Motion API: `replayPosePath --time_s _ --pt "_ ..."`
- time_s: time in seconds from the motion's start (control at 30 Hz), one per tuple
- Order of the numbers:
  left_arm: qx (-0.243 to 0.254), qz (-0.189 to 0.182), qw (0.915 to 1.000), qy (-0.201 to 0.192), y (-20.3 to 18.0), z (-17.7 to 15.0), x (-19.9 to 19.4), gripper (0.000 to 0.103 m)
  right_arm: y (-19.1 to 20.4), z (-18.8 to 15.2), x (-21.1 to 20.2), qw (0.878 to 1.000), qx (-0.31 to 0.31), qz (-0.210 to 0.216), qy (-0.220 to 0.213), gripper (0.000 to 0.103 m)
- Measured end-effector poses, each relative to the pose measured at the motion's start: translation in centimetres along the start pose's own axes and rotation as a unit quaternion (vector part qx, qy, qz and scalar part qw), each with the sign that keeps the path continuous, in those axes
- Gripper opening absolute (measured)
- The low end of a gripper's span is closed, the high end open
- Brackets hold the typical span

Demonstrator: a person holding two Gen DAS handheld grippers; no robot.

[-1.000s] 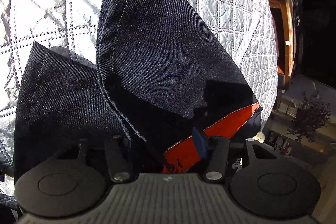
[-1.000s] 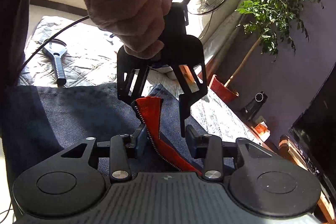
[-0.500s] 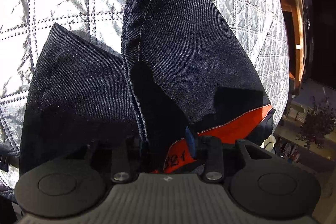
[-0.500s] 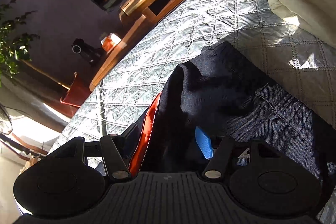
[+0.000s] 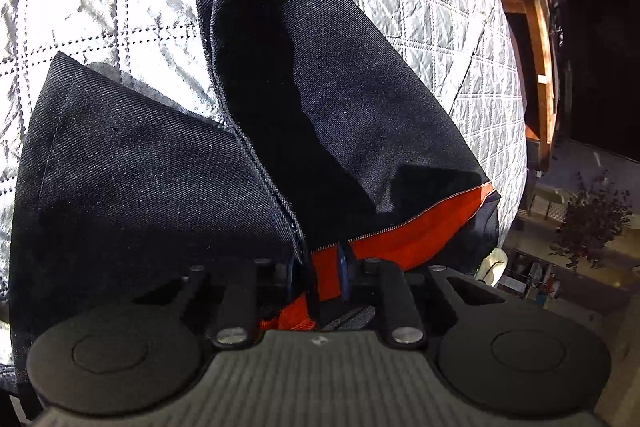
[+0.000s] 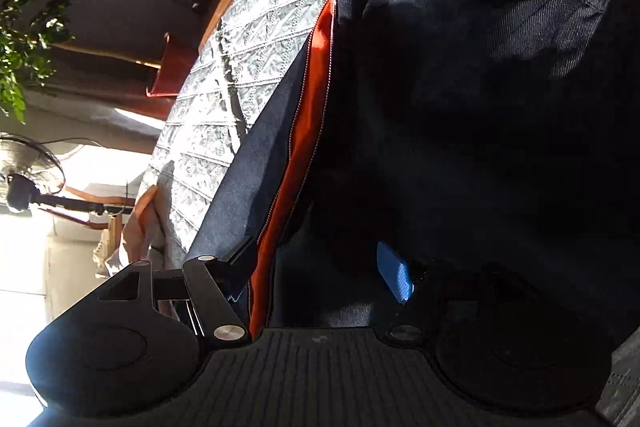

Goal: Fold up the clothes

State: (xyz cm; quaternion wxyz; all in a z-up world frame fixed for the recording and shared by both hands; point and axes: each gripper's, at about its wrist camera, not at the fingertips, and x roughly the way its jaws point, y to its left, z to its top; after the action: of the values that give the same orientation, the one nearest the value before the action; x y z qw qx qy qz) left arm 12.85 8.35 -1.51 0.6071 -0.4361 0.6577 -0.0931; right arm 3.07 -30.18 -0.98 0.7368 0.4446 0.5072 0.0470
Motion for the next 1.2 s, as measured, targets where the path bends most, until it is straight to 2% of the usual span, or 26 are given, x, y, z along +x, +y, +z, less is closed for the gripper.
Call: replayPosePath --time_s 0.03,0.1,0.13,0.2,0.27,0.33,0.4,0.53,0.6,0.77,0.93,1.1,1.2 --pt "0.001 -0.002 1.0 -0.002 0.1 0.0 -0.1 0.012 -0.1 -1.2 0.6 1.0 -0.01 -0.019 0.009 0.072" --pt "-0.002 -0.005 1.0 -0.008 0.6 -0.2 -0.6 0.007 -0.5 -2.9 0.4 1.0 -0.018 -0.001 -0.02 0.073" --pt "-0.003 -0.005 0.9999 -0.01 0.9 -0.1 -0.8 0.006 -0.8 -3.0 0.3 1.0 -0.012 -0.001 -0.027 0.067" --pt "-0.002 -0.008 0.9999 -0.015 1.1 0.0 -1.3 0.005 -0.7 -3.0 0.2 0.999 -0.019 -0.023 -0.026 0.049" --pt "0.0 -0.011 0.9998 -0.019 1.3 -0.1 -1.8 0.005 -1.0 -2.9 0.4 0.997 -0.037 -0.064 -0.025 0.0" --pt "0.007 -0.017 0.9995 -0.026 1.4 -0.3 -2.7 0.004 -3.0 -2.7 0.3 0.999 0.015 -0.017 -0.024 0.0" --pt "0.013 -0.02 0.9992 -0.032 1.5 -0.8 -3.5 0.004 -3.6 -2.5 0.5 0.999 0.038 -0.002 -0.022 0.0" --pt "0.021 -0.015 0.9989 -0.039 2.0 -1.8 -5.1 0.004 -0.3 -3.5 1.0 0.996 -0.046 -0.062 -0.043 0.0" --pt "0.025 -0.012 0.9987 -0.044 2.1 -2.5 -5.8 0.004 0.4 -3.7 1.2 0.994 -0.063 -0.073 -0.046 0.0" --pt "0.027 -0.014 0.9988 -0.038 2.8 -5.3 -7.0 0.004 1.4 -3.5 1.6 0.992 -0.087 -0.077 -0.041 0.0" --pt "0.022 -0.015 0.9992 -0.03 3.5 -7.5 -7.8 0.004 2.8 -3.2 2.1 0.985 -0.135 -0.097 -0.043 0.0" --pt "0.047 0.003 0.9983 -0.036 3.5 -8.9 -9.5 0.004 3.9 -2.9 2.6 0.98 -0.16 -0.112 -0.042 0.0" --pt "0.059 0.029 0.9969 -0.044 3.9 -9.4 -10.2 0.004 4.5 -2.7 2.6 0.976 -0.178 -0.121 -0.038 0.0"
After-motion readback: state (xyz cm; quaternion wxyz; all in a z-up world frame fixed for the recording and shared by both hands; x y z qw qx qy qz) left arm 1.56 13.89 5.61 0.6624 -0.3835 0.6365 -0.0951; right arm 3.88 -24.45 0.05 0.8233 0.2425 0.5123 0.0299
